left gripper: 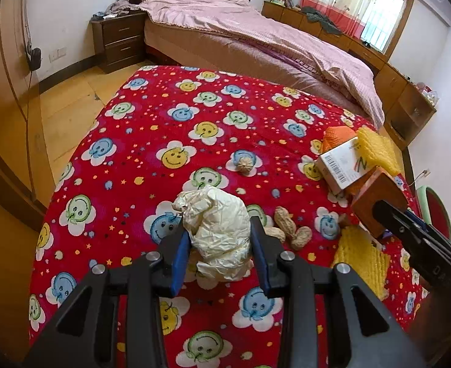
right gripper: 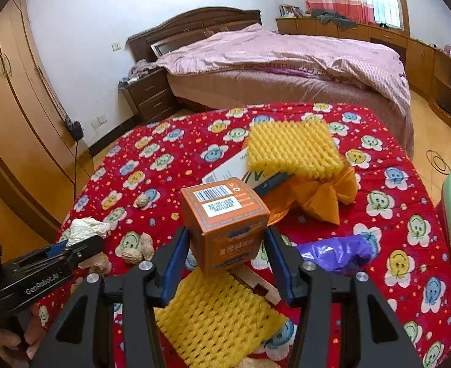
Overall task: Collect trash
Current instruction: 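Grasp the small orange box with the right tool while the left tool holds the bag, then carry the bag and orange box over the bucket and release both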
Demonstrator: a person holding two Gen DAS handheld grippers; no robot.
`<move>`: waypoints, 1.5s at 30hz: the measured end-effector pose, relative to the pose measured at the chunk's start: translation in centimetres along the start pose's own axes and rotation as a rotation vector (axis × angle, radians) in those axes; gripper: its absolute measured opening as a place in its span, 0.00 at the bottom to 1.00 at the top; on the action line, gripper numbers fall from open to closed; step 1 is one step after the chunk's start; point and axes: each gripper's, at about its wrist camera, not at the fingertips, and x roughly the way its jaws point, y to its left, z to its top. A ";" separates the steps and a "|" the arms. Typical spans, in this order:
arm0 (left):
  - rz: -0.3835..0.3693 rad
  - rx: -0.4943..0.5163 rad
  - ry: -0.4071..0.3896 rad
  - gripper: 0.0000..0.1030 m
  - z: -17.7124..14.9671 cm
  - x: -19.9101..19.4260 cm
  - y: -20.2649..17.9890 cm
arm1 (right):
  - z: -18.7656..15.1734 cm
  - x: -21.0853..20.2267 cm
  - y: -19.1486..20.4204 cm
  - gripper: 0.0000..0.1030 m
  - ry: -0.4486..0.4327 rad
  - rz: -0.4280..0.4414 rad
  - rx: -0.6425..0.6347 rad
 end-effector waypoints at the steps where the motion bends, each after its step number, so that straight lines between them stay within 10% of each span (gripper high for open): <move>1: -0.003 0.004 -0.005 0.36 0.0 -0.3 -0.2 | 0.0 -0.3 0.0 0.52 -0.008 0.001 0.001; 23: -0.177 0.145 -0.077 0.36 0.8 -5.9 -8.7 | -1.4 -11.4 -4.6 0.52 -0.167 -0.060 0.076; 45: -0.375 0.422 -0.027 0.36 -0.6 -4.3 -26.6 | -5.2 -19.5 -19.2 0.52 -0.248 -0.305 0.296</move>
